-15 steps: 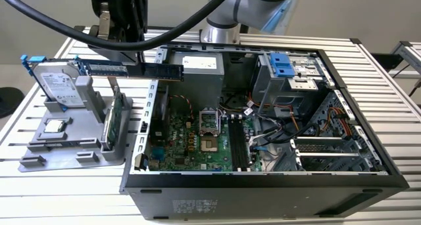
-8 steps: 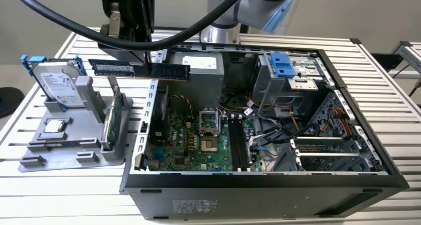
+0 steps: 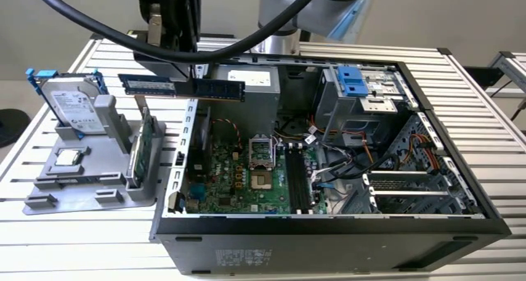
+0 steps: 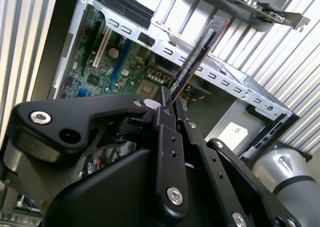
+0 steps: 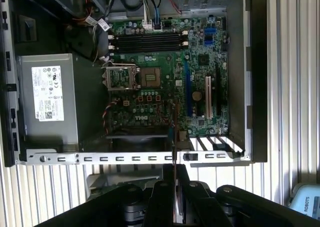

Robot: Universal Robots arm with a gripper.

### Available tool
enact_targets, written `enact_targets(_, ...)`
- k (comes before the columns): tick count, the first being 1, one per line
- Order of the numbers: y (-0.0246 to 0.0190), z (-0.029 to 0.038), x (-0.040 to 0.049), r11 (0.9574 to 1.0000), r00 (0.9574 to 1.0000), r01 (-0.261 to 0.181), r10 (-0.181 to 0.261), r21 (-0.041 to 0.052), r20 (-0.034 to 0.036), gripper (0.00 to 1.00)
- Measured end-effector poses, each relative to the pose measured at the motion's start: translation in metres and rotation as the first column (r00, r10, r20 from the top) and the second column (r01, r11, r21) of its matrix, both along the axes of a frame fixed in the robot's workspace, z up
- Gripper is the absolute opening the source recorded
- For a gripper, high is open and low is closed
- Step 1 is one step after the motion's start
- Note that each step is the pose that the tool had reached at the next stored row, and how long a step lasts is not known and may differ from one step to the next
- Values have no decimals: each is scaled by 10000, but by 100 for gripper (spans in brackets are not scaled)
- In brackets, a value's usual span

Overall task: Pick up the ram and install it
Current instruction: 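Pick up the ram and move it above insertion slot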

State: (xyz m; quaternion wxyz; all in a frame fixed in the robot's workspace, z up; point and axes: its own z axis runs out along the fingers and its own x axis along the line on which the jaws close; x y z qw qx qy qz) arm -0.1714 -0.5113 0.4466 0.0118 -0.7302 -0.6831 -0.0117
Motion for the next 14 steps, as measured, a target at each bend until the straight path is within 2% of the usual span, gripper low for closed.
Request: enact_targets(14, 0, 1, 128, 10000, 10000, 1, -1, -1, -1, 0)
